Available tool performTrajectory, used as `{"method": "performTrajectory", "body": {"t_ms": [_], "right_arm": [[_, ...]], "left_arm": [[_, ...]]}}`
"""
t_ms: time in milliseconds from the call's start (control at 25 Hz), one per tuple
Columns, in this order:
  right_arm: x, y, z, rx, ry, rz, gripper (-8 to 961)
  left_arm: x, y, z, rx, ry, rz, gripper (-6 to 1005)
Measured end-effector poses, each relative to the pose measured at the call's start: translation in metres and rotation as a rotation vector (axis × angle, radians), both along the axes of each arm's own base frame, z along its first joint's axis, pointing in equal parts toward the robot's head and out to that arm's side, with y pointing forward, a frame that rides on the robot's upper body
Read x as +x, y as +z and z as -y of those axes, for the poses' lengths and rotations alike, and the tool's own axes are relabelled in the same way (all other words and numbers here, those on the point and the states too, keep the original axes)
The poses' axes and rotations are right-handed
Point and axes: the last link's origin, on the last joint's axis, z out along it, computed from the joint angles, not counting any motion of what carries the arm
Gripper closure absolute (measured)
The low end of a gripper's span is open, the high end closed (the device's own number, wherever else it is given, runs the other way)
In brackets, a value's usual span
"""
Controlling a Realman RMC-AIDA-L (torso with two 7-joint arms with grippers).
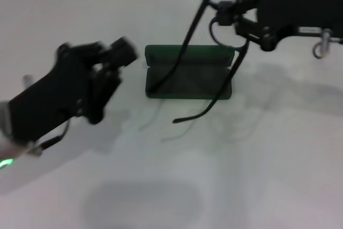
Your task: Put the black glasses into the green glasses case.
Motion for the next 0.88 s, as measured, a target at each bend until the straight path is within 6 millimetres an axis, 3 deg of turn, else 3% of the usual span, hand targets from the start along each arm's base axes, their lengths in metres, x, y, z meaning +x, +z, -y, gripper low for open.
{"method": "performTrajectory", "body": {"t_ms": [200,400,880], "right_arm": [[0.021,-0.003,0.002,-0.035,-0.090,-0.126,845],[0.018,-0.022,-0.002,-0.110,-0.086,-0.136,845],[0.008,-0.030,0.007,-0.209,-0.031,-0.173,845]], "left_arm": [[0.027,-0.010,-0.021,-0.046,-0.089,0.005,958],[0.043,-0.027,-0.033,-0.094,-0.110,-0.024,958],[0.033,-0.037,-0.026,-0.118,-0.039,-0.032,957]]}}
